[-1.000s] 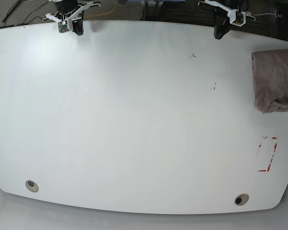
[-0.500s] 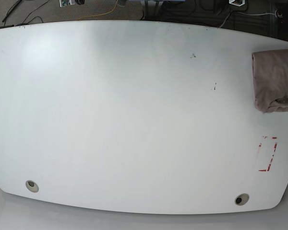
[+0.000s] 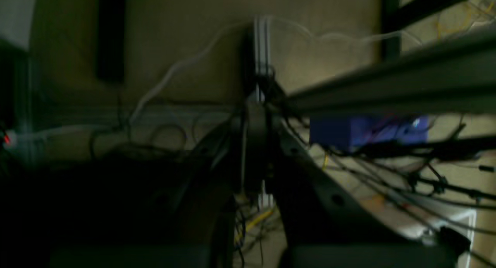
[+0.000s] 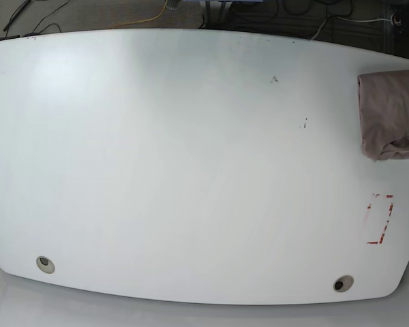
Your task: Layout the t-shirt on the table in an organized manner, then fold the t-shirt properly
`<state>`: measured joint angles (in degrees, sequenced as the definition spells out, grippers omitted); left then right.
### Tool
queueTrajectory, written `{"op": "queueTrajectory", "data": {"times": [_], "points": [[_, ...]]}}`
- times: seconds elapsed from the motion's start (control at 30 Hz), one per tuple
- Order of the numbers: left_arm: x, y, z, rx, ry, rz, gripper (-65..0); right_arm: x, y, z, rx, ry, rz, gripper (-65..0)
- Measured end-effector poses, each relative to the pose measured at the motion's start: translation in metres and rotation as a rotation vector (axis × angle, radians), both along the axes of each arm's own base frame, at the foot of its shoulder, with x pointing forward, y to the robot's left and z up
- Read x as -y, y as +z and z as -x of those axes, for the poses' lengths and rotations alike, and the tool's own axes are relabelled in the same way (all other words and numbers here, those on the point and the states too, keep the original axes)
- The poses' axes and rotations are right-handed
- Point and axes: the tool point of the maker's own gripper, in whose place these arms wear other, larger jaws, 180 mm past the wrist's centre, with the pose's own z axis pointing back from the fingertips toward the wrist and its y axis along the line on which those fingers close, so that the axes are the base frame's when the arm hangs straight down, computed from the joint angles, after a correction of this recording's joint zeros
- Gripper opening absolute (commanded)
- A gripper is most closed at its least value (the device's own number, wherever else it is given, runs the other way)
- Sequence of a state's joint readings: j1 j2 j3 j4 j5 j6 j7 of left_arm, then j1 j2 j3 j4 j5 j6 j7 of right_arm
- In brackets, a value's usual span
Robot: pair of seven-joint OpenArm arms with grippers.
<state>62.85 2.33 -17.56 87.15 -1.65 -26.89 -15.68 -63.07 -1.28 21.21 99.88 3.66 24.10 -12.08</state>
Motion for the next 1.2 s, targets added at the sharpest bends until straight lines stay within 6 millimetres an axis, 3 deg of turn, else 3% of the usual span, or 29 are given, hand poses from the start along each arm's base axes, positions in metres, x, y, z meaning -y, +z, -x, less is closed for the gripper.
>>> {"op": "queueTrajectory", "data": {"times": [0.17,0.4,0.7,1.0,1.2], "points": [[-0.008,-0.024,-0.008,-0.004,0.023,0.007,-65.0,-0.001,-0.025,0.003,-0.029,-0.033,-0.020,-65.0],[-0.018,-0.063,0.009,-0.105,0.029,0.012,-65.0,-0.013,-0.057,0.003,-0.067,-0.040,-0.093,-65.0],[-0.019,-0.107,0.005,-0.181,0.035,0.050,-65.0,-0.023,-0.094,0.000,-0.130,0.012,-0.108,-65.0],[-0.031,-0.140,0.005,-0.263,0.078,0.056,-65.0,-0.035,-0.125,-0.013,-0.170,-0.002,-0.148,-65.0],[-0.032,-0.158,0.001,-0.314,0.046,0.053,-65.0,-0.028,-0.144,-0.024,-0.191,-0.012,-0.160,-65.0]]}}
